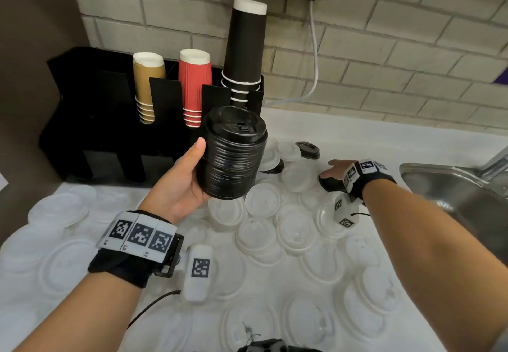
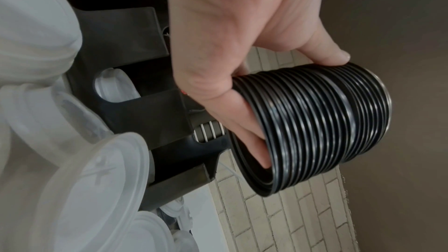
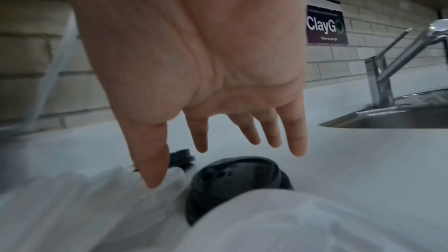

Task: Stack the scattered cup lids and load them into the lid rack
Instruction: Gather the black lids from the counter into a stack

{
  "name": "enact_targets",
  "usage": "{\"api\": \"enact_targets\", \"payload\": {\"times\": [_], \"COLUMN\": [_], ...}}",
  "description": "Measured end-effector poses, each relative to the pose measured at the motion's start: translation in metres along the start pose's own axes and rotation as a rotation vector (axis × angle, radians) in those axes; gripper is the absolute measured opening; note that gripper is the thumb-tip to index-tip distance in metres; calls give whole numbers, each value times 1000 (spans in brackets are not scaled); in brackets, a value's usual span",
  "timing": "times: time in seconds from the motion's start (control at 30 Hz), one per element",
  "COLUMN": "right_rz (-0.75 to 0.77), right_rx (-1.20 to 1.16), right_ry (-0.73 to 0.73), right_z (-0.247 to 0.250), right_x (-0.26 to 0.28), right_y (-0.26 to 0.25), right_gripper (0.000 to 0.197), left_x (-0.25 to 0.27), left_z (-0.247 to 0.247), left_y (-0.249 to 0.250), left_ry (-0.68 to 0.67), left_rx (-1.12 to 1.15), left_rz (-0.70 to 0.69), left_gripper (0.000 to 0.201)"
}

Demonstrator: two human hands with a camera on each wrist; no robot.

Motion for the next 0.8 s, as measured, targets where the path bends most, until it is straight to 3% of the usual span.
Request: {"api": "enact_targets", "payload": {"times": [0.1, 0.33, 0.4, 0.5, 0.57, 0.67, 0.8], "right_rz": [-1, 58, -4, -48, 67, 399, 841], "right_rx": [-13, 264, 211, -78, -296, -532, -634], "right_ry": [-46, 12, 72, 202, 262, 242, 271], "right_z": [-6, 0, 7, 33, 58, 85, 105], "right_x": [-5, -7, -8, 4, 24, 73, 152], "right_y": [5, 6, 6, -3, -19, -50, -88], "right_gripper": [73, 66, 60, 58, 50, 31, 38], "left_x": [-2, -4, -4, -4, -3, -2, 1], "left_z": [1, 5, 5, 5, 5, 4, 4], "left_y": [0, -1, -2, -3, -5, -9, -13], "left_ry": [-13, 0, 2, 12, 20, 31, 17], "left_rx": [-8, 9, 8, 2, 0, -9, -23], "left_rz": [6, 20, 21, 22, 27, 46, 51], "left_gripper": [70, 74, 72, 70, 67, 71, 68]}}
Point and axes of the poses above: each hand's wrist, its own x-axis away from the middle knuckle, its own z-axis out of the back of the hand, y = z × x, the point moved 4 cm from there along -x, towards the middle knuckle, and after that the axes turned 10 degrees about x, right-handed, at the moved point
